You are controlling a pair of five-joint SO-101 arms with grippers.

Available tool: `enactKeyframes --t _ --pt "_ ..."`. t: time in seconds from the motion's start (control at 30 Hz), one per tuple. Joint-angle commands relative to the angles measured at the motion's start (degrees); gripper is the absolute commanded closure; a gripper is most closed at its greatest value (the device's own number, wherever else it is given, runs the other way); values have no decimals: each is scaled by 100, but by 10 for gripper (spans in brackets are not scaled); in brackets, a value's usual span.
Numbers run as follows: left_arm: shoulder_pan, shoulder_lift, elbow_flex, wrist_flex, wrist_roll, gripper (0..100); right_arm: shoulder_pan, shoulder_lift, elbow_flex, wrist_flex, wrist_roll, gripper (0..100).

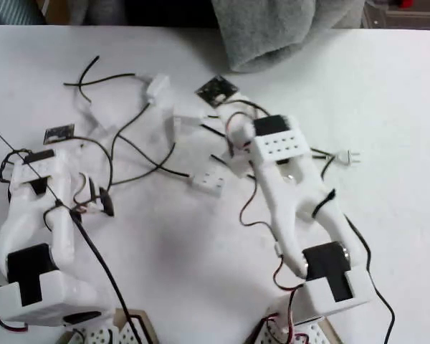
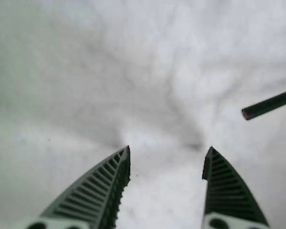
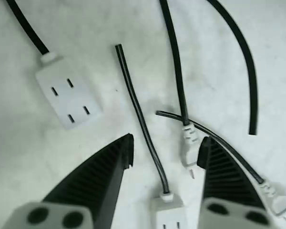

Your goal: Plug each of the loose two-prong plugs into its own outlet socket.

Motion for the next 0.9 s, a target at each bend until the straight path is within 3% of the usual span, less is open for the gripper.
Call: enactKeyframes --t 0.0,0.17,0.43,0.63,0.87 --pt "-4 -286 -53 -53 53 755 585 -268 -193 48 1116 776" --pt "101 -286 -35 -53 53 755 971 295 -211 22 1925 776" --pt "110 -286 -35 -53 53 755 1516 1349 -229 -980 2145 776" --pt "110 -286 -35 -53 53 755 1446 1851 -237 -1033 2593 778" --pt "110 -286 -35 -53 53 755 1393 1895 -316 -1024 2655 871"
